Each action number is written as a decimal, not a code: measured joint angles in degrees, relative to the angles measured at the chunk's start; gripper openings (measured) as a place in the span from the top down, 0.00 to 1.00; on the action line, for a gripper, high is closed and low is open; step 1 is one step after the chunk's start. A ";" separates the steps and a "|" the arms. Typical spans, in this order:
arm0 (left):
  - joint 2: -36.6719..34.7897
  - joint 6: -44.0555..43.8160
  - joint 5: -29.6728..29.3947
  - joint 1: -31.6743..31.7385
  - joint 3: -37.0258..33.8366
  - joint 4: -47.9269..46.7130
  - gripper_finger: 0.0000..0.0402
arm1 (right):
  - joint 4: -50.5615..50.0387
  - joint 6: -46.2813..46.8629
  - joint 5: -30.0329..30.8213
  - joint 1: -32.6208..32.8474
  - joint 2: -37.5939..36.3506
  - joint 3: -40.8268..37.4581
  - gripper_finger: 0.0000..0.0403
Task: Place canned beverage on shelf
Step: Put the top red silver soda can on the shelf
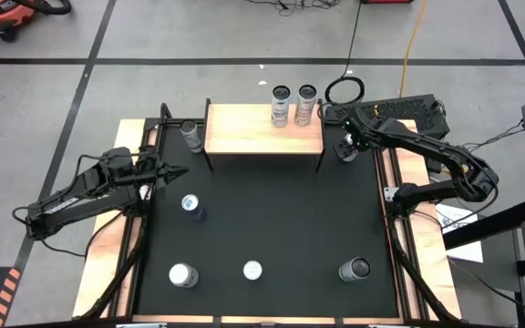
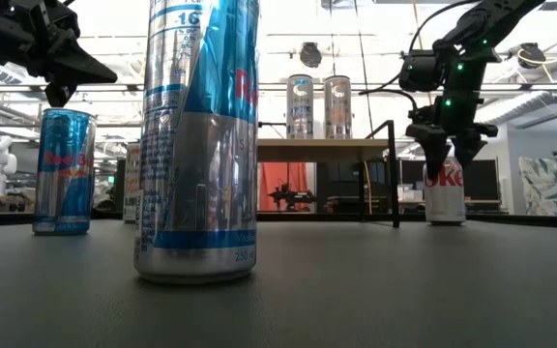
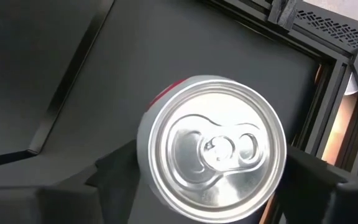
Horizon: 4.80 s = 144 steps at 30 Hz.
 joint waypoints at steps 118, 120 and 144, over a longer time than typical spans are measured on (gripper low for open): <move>44.16 12.18 3.08 0.00 10.65 49.05 0.38 | -5.40 12.96 -10.92 23.94 -11.99 16.41 0.36; 45.02 12.15 3.15 0.00 10.91 49.49 0.38 | -4.66 12.85 -10.97 24.50 -11.50 16.41 0.36; 45.29 13.49 4.52 0.00 10.99 49.29 0.34 | 1.57 12.92 -12.22 27.58 -10.36 16.39 0.36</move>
